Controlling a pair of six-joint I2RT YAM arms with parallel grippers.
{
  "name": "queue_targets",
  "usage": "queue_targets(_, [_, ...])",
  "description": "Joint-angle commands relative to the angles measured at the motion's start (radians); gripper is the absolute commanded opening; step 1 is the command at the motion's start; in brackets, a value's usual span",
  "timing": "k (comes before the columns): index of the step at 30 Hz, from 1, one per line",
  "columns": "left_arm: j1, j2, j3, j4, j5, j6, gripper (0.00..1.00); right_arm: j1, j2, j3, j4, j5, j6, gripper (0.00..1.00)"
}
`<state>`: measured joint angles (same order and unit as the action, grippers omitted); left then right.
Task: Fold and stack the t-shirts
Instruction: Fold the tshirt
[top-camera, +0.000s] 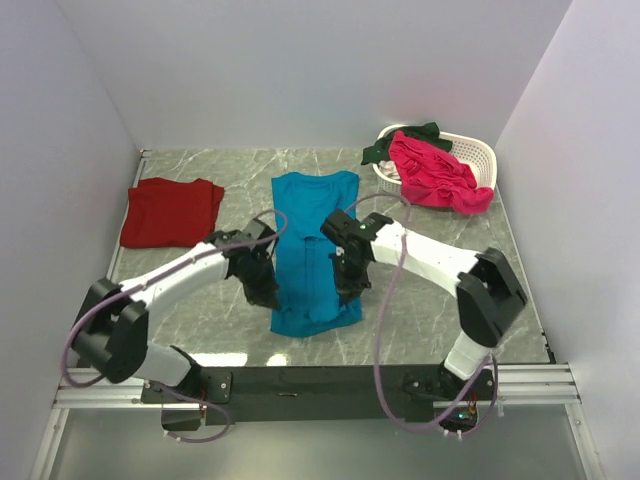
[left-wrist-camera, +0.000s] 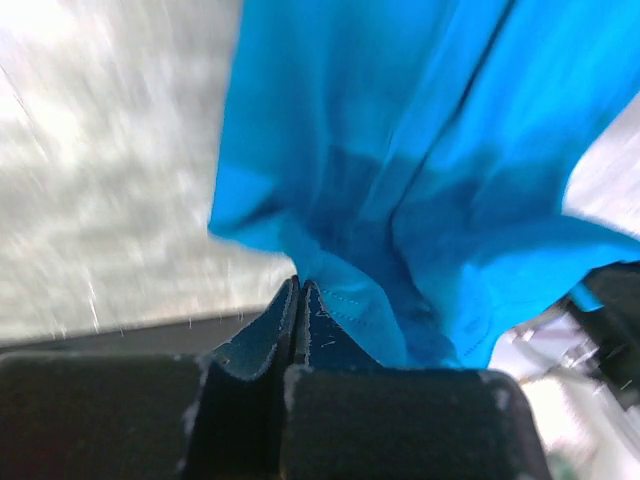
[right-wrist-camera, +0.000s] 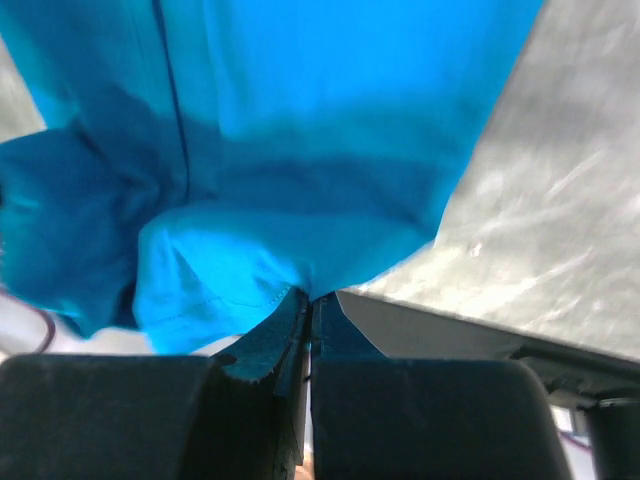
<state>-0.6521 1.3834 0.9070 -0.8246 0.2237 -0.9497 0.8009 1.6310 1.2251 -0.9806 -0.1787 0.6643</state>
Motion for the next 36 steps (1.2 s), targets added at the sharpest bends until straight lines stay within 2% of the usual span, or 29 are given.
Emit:
queue_targets(1, [0.074,0.064,0.096,0.07,-0.038,0.091,0.0,-0.054,0.082,0.106,0.0,0.047,-0.083,0.0])
queue_targets(5, [0.136,0.186,0.185,0.13,-0.06,0.123,0.0,-0.12,0.214,0.229,0.02,0.059,-0.138,0.0])
queue_targets(12, [0.239,0.382,0.4,0.137,-0.124,0.184,0.0,-0.213,0.435,0.566,-0.055,0.111,-0.209,0.0])
queue_targets(15, [0.278,0.44,0.47,0.148,-0.115,0.198,0.0,-0.25,0.501,0.655,-0.079,0.117,-0.221,0.0])
queue_targets(23, [0.319,0.519,0.558,0.17,-0.081,0.216,0.0,-0.327,0.552,0.694,-0.086,0.11,-0.23,0.0])
queue_targets(36, [0.338,0.6,0.621,0.225,-0.003,0.275,0.0,-0.348,0.592,0.714,-0.086,0.094,-0.244,0.0])
